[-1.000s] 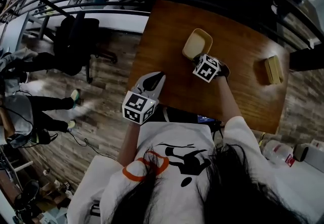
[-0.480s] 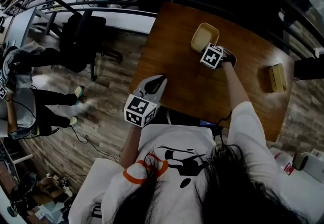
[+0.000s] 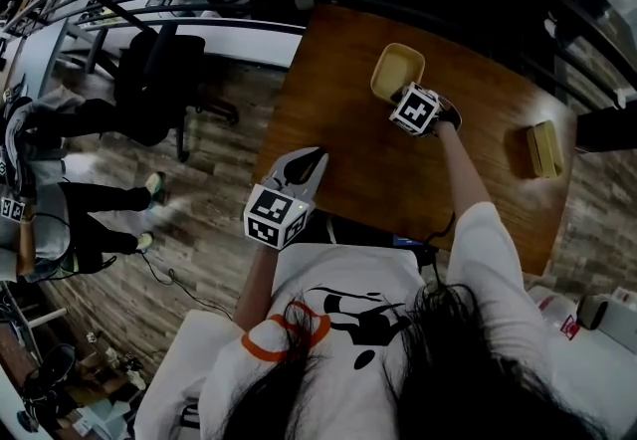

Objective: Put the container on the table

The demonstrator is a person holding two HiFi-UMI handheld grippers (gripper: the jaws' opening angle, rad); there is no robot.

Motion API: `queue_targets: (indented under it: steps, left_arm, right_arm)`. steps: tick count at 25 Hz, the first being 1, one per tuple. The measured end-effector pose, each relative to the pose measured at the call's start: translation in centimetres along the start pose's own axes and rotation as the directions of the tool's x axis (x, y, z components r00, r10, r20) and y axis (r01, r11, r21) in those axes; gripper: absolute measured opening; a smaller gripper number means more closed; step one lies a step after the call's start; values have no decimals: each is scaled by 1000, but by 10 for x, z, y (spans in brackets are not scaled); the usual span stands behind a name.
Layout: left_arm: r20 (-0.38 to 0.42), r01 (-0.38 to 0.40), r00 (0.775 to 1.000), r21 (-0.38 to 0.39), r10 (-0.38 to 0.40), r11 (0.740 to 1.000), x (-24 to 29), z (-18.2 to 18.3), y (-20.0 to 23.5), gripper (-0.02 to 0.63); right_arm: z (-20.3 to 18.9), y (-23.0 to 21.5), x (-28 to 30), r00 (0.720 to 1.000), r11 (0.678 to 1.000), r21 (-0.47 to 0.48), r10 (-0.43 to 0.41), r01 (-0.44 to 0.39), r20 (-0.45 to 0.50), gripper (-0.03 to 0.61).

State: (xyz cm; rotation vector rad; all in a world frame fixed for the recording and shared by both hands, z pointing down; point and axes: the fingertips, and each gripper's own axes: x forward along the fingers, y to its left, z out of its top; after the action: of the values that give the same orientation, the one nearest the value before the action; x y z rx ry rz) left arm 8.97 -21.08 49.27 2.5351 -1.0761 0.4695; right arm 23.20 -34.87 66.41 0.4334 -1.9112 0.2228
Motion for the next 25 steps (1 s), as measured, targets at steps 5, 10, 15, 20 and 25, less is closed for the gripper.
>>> queue_targets:
  steps: [5,10,15,20,25]
  left_arm:
    - [4,8,1000,3,-8,1000,1,0,-2,0]
    - [15,17,1000,6,-17,1000,6,0,-10,0]
    - [22,26,999,4,-26,1000,7,0,-18,0]
    - [21,53,998,13,-53,999,4,0,-25,0]
    - [15,97,995,38,-97,995,1,1,-33,0]
  right_arm:
    - [5,8,-22,991,994,104,-33,20,129,119]
    - [4,20,-56,961,980,194,-104,54,256,108]
    - [12,47,-94,913,962,268,-152,50,378,81]
    - [28,73,-127,853,940,336,-215,49,476,44]
    - [44,112,-150,805,932,362,-238,31,543,51]
